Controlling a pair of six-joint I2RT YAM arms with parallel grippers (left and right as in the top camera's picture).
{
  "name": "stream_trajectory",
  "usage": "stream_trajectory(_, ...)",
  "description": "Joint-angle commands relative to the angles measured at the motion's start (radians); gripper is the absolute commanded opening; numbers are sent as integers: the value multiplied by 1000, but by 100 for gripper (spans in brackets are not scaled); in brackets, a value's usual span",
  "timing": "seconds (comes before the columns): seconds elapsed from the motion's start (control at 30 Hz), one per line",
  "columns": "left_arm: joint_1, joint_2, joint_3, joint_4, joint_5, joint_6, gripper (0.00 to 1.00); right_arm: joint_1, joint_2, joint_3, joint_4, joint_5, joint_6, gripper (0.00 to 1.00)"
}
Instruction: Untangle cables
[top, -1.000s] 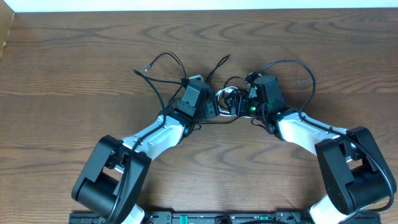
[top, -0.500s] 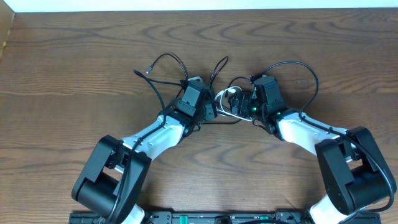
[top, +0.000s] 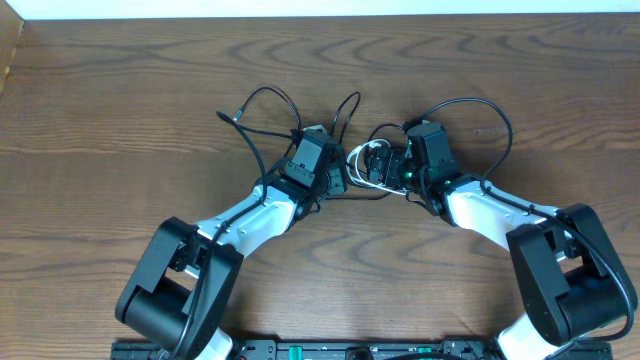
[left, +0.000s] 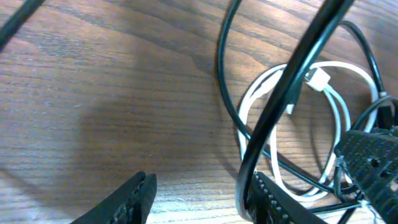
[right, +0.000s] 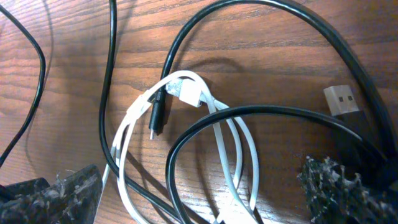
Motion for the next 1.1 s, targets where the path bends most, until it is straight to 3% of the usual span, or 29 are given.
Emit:
stream_trajectory(0.0,0,12,6,-6,-63,25,50,2,14,-5,-19,18,10,99)
stream_trajectory(0.43,0,12,6,-4,-77,101,51,2,14,-5,-19,18,10,99)
stream_trajectory(1.07,0,12,6,10,-77,100,51,2,14,-5,-19,18,10,99)
